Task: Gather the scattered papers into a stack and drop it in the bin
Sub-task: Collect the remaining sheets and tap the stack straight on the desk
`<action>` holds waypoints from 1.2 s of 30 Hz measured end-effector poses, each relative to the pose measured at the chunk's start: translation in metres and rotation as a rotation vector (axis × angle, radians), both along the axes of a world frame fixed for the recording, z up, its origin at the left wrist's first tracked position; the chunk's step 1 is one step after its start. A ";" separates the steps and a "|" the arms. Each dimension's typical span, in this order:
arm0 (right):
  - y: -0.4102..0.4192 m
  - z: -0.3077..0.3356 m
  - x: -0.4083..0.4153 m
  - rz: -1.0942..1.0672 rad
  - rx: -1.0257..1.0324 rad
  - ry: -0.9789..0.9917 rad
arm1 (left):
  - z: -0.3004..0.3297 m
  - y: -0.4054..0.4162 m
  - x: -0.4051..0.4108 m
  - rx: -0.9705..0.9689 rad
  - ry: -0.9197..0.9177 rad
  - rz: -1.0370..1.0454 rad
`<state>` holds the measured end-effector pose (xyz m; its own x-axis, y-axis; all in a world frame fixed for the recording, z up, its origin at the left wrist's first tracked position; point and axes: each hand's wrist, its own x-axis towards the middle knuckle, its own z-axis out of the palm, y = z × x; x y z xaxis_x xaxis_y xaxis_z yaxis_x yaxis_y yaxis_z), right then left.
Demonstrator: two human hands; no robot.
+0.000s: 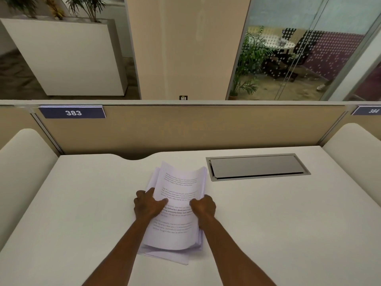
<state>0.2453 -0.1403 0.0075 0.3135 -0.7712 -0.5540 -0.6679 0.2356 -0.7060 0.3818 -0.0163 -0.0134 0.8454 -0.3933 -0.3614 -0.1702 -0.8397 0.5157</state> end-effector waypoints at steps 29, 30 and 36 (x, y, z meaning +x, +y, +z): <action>-0.020 0.009 -0.022 -0.014 0.394 -0.395 | -0.004 0.025 -0.021 -0.750 0.635 0.216; -0.020 0.006 -0.024 -0.014 0.371 -0.400 | -0.003 0.025 -0.021 -0.751 0.655 0.208; -0.015 0.000 -0.027 0.070 0.247 -0.257 | 0.008 0.017 -0.014 -0.578 0.683 0.172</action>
<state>0.2185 -0.1558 0.0077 0.5139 -0.5957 -0.6173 -0.4968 0.3799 -0.7802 0.3676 0.0006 -0.0054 0.5832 -0.5574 -0.5909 0.4307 -0.4045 0.8068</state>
